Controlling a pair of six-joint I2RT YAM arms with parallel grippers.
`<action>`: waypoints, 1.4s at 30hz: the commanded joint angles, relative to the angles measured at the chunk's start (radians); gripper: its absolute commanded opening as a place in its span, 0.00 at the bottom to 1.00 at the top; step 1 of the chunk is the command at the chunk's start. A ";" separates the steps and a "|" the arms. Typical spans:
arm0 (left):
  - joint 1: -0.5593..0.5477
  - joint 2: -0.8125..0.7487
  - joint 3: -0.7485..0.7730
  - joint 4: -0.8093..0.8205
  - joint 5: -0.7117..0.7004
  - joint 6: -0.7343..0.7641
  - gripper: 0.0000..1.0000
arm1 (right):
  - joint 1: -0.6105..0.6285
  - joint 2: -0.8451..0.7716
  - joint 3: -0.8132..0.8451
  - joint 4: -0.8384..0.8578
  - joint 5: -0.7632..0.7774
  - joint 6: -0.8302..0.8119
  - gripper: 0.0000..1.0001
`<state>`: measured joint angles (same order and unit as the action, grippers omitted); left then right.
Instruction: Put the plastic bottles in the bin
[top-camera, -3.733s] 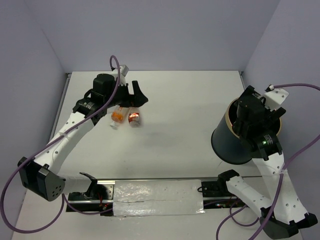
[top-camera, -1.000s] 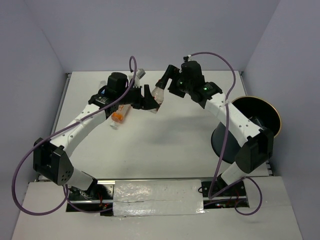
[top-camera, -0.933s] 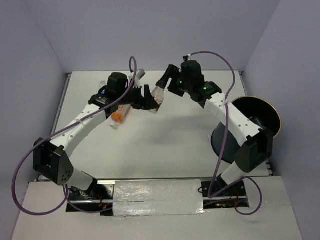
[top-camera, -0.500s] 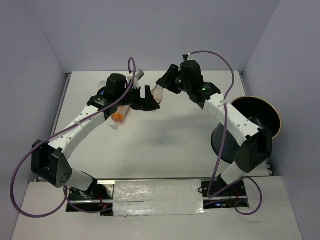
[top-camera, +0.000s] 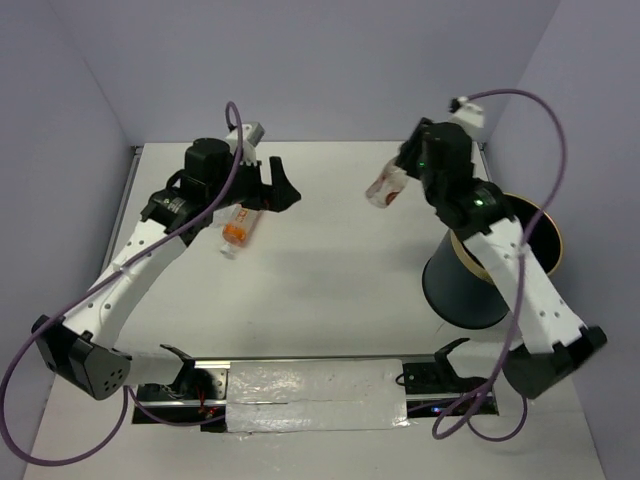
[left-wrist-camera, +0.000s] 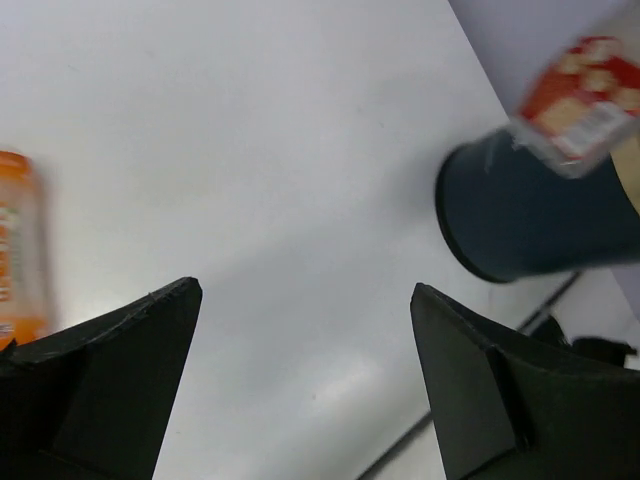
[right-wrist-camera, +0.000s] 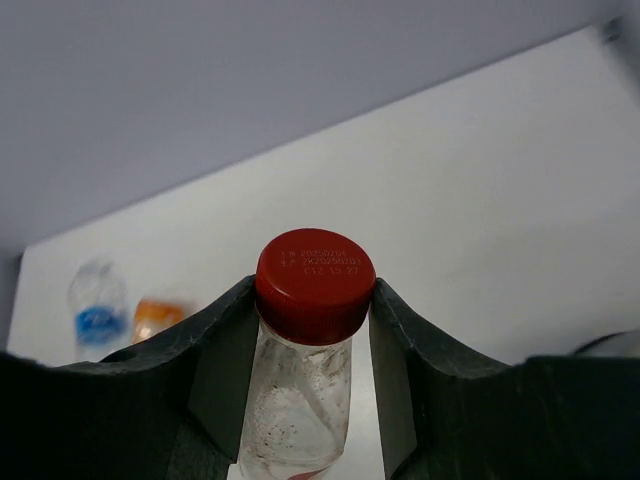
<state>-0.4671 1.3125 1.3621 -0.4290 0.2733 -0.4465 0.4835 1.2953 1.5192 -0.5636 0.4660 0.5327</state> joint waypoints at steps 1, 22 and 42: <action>0.024 -0.004 0.115 -0.115 -0.235 0.065 0.99 | -0.098 -0.158 0.075 -0.070 0.265 -0.163 0.00; 0.130 0.197 0.069 -0.218 -0.482 -0.015 0.99 | -0.329 -0.390 -0.243 -0.056 0.462 -0.229 1.00; 0.134 0.559 0.124 -0.157 -0.623 0.103 0.99 | -0.329 -0.449 -0.149 -0.090 0.257 -0.195 1.00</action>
<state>-0.3405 1.8328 1.4357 -0.5995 -0.2546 -0.3836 0.1608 0.8295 1.3701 -0.6441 0.7666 0.3214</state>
